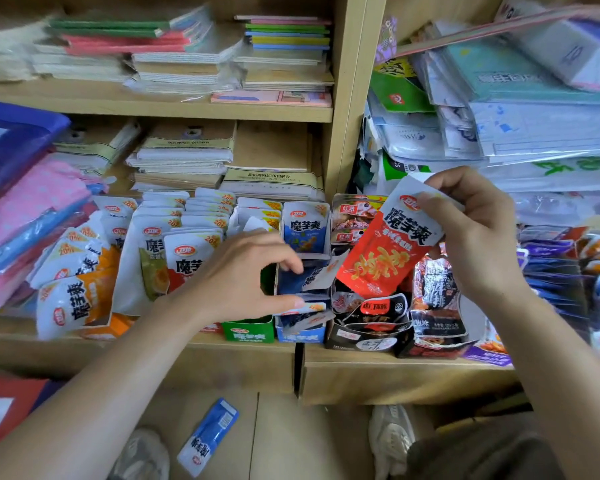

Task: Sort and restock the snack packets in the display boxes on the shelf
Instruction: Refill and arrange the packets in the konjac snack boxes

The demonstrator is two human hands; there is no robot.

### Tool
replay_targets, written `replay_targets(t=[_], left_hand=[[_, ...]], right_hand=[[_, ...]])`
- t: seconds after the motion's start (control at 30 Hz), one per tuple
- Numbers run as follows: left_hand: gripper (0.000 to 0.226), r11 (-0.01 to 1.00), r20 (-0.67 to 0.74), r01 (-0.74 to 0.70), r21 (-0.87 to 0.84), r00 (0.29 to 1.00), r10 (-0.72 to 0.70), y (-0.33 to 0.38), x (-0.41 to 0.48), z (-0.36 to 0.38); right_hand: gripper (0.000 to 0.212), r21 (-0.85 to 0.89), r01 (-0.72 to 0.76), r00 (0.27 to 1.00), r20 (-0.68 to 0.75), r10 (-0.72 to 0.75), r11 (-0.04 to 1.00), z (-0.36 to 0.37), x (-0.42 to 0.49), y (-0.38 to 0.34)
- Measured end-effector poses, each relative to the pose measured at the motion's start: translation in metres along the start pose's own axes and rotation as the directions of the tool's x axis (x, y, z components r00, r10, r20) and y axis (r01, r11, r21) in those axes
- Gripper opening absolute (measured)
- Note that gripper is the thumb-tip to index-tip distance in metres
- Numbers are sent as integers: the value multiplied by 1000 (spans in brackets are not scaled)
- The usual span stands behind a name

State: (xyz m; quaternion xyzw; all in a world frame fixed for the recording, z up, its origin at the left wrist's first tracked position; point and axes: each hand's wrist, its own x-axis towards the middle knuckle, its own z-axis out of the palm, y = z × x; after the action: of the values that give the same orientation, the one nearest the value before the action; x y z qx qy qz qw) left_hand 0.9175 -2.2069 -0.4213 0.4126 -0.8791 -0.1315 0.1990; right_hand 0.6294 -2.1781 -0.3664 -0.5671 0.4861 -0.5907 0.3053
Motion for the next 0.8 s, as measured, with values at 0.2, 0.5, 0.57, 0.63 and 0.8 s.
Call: replay_targets(t=[0.2, 0.5, 0.57, 0.63, 0.8], left_hand=[[80, 956, 117, 31, 290, 991, -68, 3, 1, 1], [87, 952, -124, 94, 292, 991, -60, 7, 2, 5], [73, 969, -182, -8, 247, 982, 54, 10, 0, 6], [55, 966, -182, -110, 235, 971, 154, 12, -3, 9], [28, 973, -173, -95, 212, 976, 133, 4, -20, 13]], right_hand=[[19, 12, 26, 995, -94, -25, 1000, 1, 2, 2], [19, 27, 37, 998, -57, -36, 999, 6, 2, 4], [17, 12, 50, 997, -62, -49, 999, 8, 2, 4], [14, -13, 74, 994, -74, -75, 997, 11, 3, 5], [10, -11, 112, 987, -118, -113, 994, 16, 4, 7]])
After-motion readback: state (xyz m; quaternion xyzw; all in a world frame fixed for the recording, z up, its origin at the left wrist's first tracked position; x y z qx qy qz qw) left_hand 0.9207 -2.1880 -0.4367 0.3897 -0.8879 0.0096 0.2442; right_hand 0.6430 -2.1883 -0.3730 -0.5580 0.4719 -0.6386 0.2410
